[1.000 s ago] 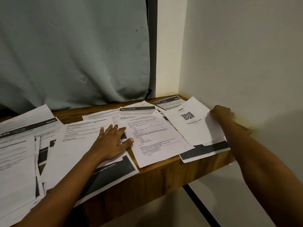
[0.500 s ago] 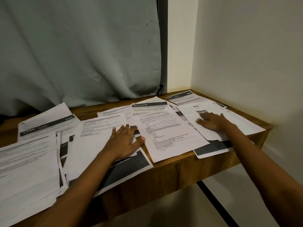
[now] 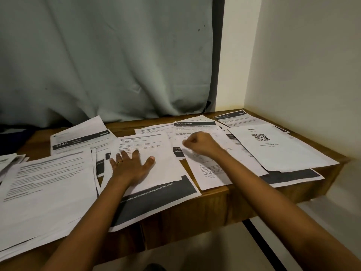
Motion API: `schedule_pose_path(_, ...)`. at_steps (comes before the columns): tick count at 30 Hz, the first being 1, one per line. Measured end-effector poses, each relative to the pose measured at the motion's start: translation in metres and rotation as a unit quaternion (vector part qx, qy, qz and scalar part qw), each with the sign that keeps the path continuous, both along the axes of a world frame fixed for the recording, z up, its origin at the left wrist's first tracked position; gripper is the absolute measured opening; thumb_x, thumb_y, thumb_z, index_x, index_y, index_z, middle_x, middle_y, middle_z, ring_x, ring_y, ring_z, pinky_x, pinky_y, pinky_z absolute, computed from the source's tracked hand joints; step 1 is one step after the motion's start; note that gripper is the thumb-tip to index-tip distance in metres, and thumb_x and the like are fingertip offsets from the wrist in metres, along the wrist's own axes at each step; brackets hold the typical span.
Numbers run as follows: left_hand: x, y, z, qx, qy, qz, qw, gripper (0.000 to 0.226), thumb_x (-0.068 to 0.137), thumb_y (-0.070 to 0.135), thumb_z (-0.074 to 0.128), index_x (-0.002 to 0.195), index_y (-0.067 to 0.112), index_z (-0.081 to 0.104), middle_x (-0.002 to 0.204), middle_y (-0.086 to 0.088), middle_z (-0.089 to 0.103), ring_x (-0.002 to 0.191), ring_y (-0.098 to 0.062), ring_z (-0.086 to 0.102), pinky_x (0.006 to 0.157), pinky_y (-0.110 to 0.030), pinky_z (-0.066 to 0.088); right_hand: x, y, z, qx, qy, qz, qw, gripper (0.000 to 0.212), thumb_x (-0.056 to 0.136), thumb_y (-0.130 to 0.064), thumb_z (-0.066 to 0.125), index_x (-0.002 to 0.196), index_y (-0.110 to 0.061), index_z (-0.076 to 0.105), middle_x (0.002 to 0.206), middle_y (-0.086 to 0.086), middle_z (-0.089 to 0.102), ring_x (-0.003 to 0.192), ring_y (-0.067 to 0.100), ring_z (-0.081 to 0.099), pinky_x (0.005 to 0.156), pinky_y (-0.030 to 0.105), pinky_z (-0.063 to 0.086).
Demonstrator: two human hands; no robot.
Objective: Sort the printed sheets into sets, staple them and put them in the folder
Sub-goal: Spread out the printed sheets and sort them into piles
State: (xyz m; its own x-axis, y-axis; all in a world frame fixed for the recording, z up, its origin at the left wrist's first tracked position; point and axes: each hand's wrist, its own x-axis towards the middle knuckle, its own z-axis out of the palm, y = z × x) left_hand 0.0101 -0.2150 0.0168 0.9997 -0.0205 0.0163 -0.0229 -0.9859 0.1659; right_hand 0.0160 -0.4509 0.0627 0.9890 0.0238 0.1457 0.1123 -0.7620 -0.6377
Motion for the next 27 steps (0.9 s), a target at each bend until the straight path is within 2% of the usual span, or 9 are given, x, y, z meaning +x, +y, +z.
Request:
schedule_pose_path(3, -0.002, 0.011, -0.003, 0.0, 0.021, 0.025, 0.999, 0.085, 0.087, 0.075, 0.013, 0.154, 0.023, 0.003, 0.159, -0.018, -0.007, 0.145, -0.041, -0.009, 0.113, -0.059, -0.008, 0.012, 0.038, -0.006, -0.065, 0.077, -0.019, 0.995, 0.053, 0.085, -0.057, 0.058, 0.098, -0.006, 0.065, 0.103, 0.008, 0.065, 0.086, 0.017, 0.057, 0.074, 0.028, 0.041)
schedule_pose_path(5, -0.004, 0.013, -0.004, -0.006, 0.036, 0.027, 0.999, 0.085, 0.087, 0.075, 0.013, 0.154, 0.024, 0.003, 0.16, -0.017, -0.005, 0.145, -0.042, -0.008, 0.113, -0.06, -0.007, 0.016, 0.052, -0.011, -0.086, 0.091, -0.023, 0.992, 0.059, 0.08, -0.061, 0.062, 0.111, -0.011, 0.056, 0.112, 0.008, 0.06, 0.1, 0.022, 0.057, 0.076, 0.028, 0.043)
schedule_pose_path(8, -0.004, 0.013, -0.003, -0.006, 0.038, 0.017, 0.999, 0.084, 0.087, 0.075, 0.013, 0.154, 0.024, 0.006, 0.16, -0.017, 0.0, 0.146, -0.042, -0.003, 0.114, -0.06, -0.006, 0.013, 0.062, -0.012, -0.091, 0.093, -0.043, 0.991, 0.07, 0.076, -0.057, 0.069, 0.126, -0.012, 0.048, 0.125, 0.008, 0.055, 0.113, 0.026, 0.053, 0.08, 0.031, 0.045)
schedule_pose_path(11, -0.004, 0.013, -0.003, -0.015, 0.034, 0.002, 0.999, 0.082, 0.088, 0.074, 0.014, 0.154, 0.025, 0.007, 0.161, -0.014, 0.003, 0.146, -0.041, -0.001, 0.114, -0.059, -0.006, 0.014, 0.068, -0.011, -0.08, 0.1, -0.071, 0.989, 0.066, 0.075, -0.047, 0.074, 0.124, -0.011, 0.049, 0.125, 0.009, 0.055, 0.115, 0.027, 0.052, 0.087, 0.034, 0.048)
schedule_pose_path(18, 0.0, 0.012, -0.004, -0.027, 0.03, -0.012, 0.999, 0.082, 0.087, 0.075, 0.013, 0.153, 0.026, 0.009, 0.161, -0.013, 0.005, 0.146, -0.041, 0.001, 0.114, -0.059, -0.006, 0.012, 0.077, -0.011, -0.032, 0.017, -0.096, 0.995, 0.039, 0.08, -0.027, 0.074, 0.113, -0.01, 0.062, 0.113, 0.007, 0.063, 0.103, 0.024, 0.059, 0.084, 0.031, 0.05)
schedule_pose_path(22, 0.0, 0.012, -0.005, -0.032, 0.03, -0.014, 0.999, 0.084, 0.086, 0.076, 0.012, 0.153, 0.026, 0.01, 0.161, -0.013, 0.006, 0.146, -0.04, 0.001, 0.114, -0.059, -0.005, 0.01, 0.077, -0.01, 0.03, 0.014, -0.075, 0.997, 0.035, 0.083, -0.012, 0.072, 0.113, -0.007, 0.057, 0.107, 0.007, 0.058, 0.089, 0.017, 0.051, 0.075, 0.024, 0.045)
schedule_pose_path(24, 0.0, 0.013, -0.003, -0.048, 0.027, -0.021, 0.998, 0.085, 0.085, 0.076, 0.012, 0.153, 0.025, 0.011, 0.161, -0.011, 0.01, 0.146, -0.039, 0.006, 0.115, -0.059, -0.002, 0.011, 0.073, -0.005, 0.062, 0.011, -0.065, 0.996, 0.03, 0.083, -0.005, 0.069, 0.112, -0.006, 0.059, 0.112, 0.01, 0.06, 0.094, 0.018, 0.054, 0.075, 0.023, 0.044)
schedule_pose_path(27, 0.002, 0.01, 0.007, -0.09, 0.006, -0.044, 0.995, 0.091, 0.082, 0.078, 0.011, 0.152, 0.02, 0.015, 0.16, -0.009, 0.016, 0.145, -0.036, 0.017, 0.116, -0.058, 0.007, 0.011, 0.052, 0.011, 0.126, -0.012, -0.077, 0.989, 0.032, 0.084, -0.001, 0.066, 0.116, -0.006, 0.061, 0.115, 0.009, 0.06, 0.103, 0.021, 0.057, 0.082, 0.026, 0.047)
